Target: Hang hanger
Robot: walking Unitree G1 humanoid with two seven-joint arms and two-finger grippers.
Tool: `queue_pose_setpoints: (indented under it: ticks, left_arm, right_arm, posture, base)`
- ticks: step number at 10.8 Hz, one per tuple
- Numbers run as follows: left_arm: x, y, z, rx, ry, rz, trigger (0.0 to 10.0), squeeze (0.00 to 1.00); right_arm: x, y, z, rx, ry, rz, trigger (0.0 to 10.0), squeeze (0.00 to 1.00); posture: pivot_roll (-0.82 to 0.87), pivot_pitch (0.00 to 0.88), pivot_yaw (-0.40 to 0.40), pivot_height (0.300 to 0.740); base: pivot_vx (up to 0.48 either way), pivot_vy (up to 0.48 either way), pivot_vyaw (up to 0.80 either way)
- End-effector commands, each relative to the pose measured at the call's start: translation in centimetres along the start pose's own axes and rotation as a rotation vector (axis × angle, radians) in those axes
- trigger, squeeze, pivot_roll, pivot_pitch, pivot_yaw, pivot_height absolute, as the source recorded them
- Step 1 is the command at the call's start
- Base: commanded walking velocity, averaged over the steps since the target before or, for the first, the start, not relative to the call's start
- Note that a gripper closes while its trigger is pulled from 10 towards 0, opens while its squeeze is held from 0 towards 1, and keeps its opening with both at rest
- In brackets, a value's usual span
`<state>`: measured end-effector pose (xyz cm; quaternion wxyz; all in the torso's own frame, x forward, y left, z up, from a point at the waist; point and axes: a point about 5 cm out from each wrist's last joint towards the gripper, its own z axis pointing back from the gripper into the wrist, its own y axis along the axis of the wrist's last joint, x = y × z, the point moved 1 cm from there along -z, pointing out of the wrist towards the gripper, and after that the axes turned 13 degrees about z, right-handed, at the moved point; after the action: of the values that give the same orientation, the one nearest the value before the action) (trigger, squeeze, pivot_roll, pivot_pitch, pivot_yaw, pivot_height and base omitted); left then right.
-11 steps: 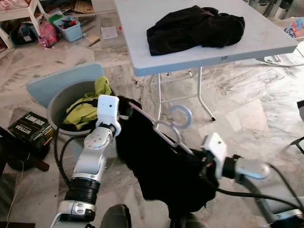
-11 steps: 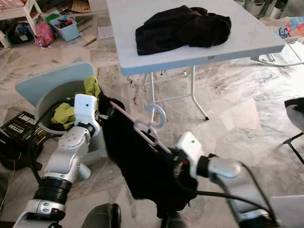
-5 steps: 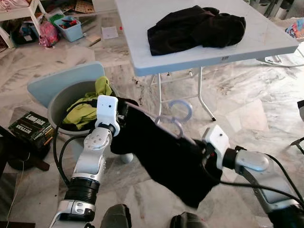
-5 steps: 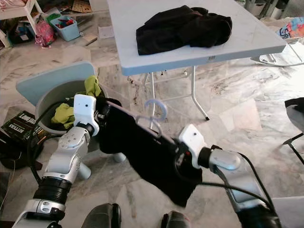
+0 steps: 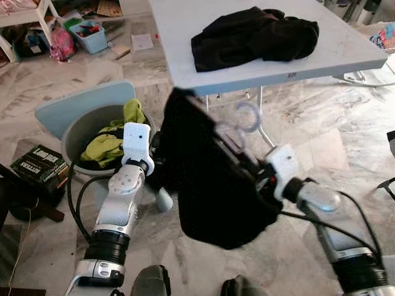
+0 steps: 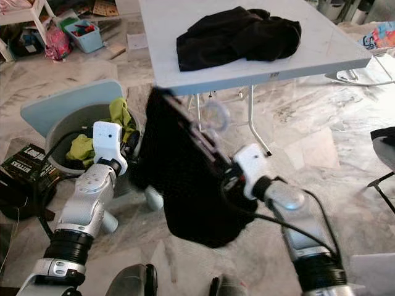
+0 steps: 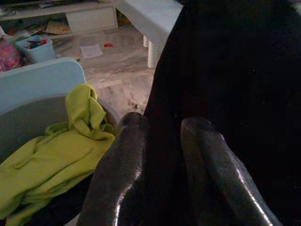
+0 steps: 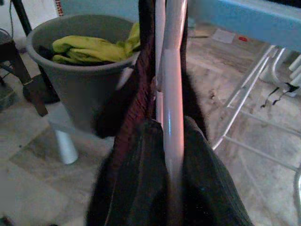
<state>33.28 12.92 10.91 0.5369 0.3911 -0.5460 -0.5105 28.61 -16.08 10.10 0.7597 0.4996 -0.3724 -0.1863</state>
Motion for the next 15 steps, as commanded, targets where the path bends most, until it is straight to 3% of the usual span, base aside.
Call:
queue_pose_setpoints:
  ticks: [1,2,3,4,5,8,15]
  left_arm:
    - [-0.5,0.2,0.2,0.012,0.020,-0.015,0.0,0.00]
    - [-0.7,0.2,0.2,0.012,0.026,-0.017,0.0,0.00]
    - [-0.6,0.0,0.1,0.001,0.025,-0.010,7.3,0.00]
    - [0.4,0.1,-0.1,0.004,-0.033,0.078,10.0,0.80]
    - [1.9,0.3,0.0,0.002,-0.105,0.167,10.0,1.00]
    - [4.1,-0.1,0.3,-0.013,-0.188,0.216,10.0,1.00]
    - [3.6,-0.4,-0.1,-0.054,-0.171,0.179,10.0,1.00]
  right_arm:
    - [-0.4,0.8,-0.2,0.037,0.010,0.028,10.0,0.00]
    - [-0.6,1.0,-0.4,0.047,0.000,0.013,10.0,0.00]
    - [-0.8,1.5,-0.7,0.066,-0.001,-0.009,10.0,0.00]
    - [-1.1,2.2,-0.8,0.088,0.013,-0.007,10.0,0.00]
    - [-1.2,2.6,-0.9,0.103,0.003,-0.007,10.0,0.00]
    - [-1.7,2.7,-1.4,0.107,-0.024,0.019,10.0,0.00]
    - [-3.0,2.6,-1.3,0.107,0.043,0.065,10.0,0.00]
  posture:
    - [-0.06,0.072,-0.002,0.740]
    - [-0.06,0.073,-0.003,0.740]
    - [-0.06,0.073,-0.003,0.740]
    - [-0.06,0.076,-0.004,0.740]
    - [-0.07,0.076,-0.005,0.740]
    - [-0.07,0.078,-0.004,0.740]
    - [-0.07,0.075,-0.003,0.740]
  base:
    - [0.000,0.000,0.00]
    - [0.000,0.000,0.00]
    - [0.000,0.000,0.00]
    - [0.000,0.000,0.00]
    - [0.000,0.000,0.00]
    - [0.000,0.000,0.00]
    - [0.000,0.000,0.00]
